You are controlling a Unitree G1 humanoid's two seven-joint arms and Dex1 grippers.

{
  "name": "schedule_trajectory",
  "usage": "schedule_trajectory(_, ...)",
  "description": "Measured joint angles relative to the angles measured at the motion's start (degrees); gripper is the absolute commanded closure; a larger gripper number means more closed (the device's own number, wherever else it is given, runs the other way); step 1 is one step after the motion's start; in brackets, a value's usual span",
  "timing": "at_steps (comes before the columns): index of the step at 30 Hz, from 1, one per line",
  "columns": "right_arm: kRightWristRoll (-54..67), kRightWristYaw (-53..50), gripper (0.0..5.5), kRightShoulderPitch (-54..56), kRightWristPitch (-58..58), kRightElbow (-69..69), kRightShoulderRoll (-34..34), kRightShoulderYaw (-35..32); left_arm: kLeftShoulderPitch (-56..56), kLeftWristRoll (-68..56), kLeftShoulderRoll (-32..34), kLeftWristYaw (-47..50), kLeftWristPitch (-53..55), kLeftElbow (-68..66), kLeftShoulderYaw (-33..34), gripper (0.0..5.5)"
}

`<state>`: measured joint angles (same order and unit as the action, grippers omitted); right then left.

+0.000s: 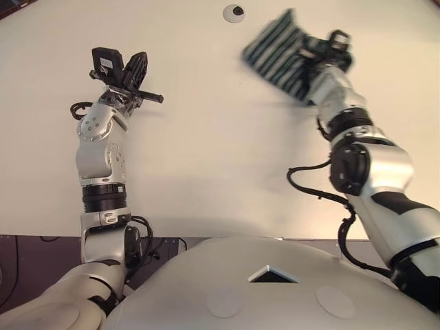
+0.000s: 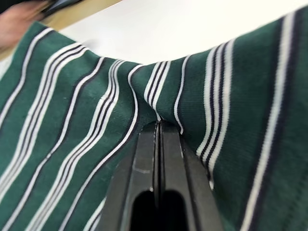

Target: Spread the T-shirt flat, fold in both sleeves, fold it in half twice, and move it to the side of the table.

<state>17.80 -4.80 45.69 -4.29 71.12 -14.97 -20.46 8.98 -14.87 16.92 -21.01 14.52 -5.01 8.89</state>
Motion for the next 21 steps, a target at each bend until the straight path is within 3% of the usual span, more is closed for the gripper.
schedule_trajectory(3, -0.07, -9.03, 5.50, -8.44, -0.63, -3.72, -12.42, -3.39, -2.37, 1.26, -0.63, 0.86, -0.59, 0.03, -0.94, 5.46)
schedule_trajectory(6, -1.09, -10.55, 5.50, -17.42, -3.34, -11.32, -16.77, -4.17, -3.28, 1.78, -1.26, 1.04, -1.25, -0.03, -1.90, 5.46)
schedule_trajectory(11, -4.39, -2.10, 5.50, -20.93, -4.81, -24.05, -12.02, 2.99, -1.61, 2.58, -1.42, 0.87, -2.40, -1.17, -2.68, 5.46)
schedule_trajectory(17, -16.23, 3.77, 5.50, -17.89, 9.33, -51.84, -7.75, 17.65, -0.49, 5.38, -1.59, 5.12, -5.91, -0.72, -1.78, 5.46)
schedule_trajectory(21, -16.94, 3.35, 5.50, -18.53, 9.64, -50.73, -1.23, 18.81, -2.19, 6.01, -8.41, 11.88, -9.24, 4.67, -1.93, 5.46)
